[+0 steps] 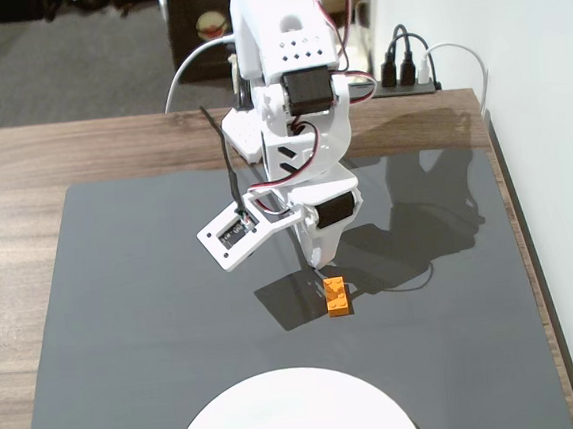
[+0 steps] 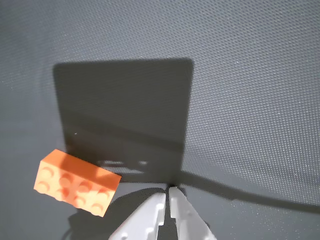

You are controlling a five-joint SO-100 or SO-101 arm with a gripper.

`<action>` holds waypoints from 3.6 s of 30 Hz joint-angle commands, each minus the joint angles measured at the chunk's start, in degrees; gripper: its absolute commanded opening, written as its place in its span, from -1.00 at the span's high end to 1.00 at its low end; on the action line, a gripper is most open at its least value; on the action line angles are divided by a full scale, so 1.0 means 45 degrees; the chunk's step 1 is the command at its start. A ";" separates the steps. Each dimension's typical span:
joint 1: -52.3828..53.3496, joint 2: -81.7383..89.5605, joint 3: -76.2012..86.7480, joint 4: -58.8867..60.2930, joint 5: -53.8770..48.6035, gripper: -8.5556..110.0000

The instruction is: Grasp a lego block and put it on the plate.

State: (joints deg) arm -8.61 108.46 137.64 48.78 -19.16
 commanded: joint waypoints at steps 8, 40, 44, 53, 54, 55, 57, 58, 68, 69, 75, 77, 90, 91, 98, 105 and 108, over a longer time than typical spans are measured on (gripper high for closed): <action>-0.0410 -0.0078 -0.0430 -0.0215 -0.0352 0.85; -0.2324 -0.0078 0.0137 0.0137 -0.5937 0.85; -0.2344 0.0137 0.0312 0.0430 -0.6797 0.85; -0.2285 0.0137 -0.0137 0.2090 -0.9102 0.85; -0.2187 0.0137 -0.0293 0.2305 -0.9336 0.85; -0.2090 0.0176 -0.0449 0.2500 -0.9570 0.85; -0.1895 0.0234 -0.0879 0.3008 -1.0059 0.85; -0.1816 0.0254 -0.1172 0.3359 -1.0293 0.85; -0.1250 0.0625 -0.3066 0.4336 -1.2480 0.85; -0.1211 0.0664 -0.3164 0.4336 -1.2754 0.85; -0.0781 0.0566 -0.4023 0.4258 -1.3984 0.85; -0.0684 0.0332 -0.4551 0.4453 -1.4199 0.85; -0.0527 -0.0586 -0.6094 0.5020 -1.4687 0.85; -0.0488 -0.0625 -0.6113 0.5000 -1.4727 0.85; -0.0137 -0.0898 -0.6113 0.4785 -1.4805 0.85; 0.0098 -0.1055 -0.6113 0.4570 -1.4687 0.84; 0.0000 -0.1113 -0.6113 0.4473 -1.4531 0.84</action>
State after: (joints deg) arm -8.00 103.27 112.68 69.70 -85.17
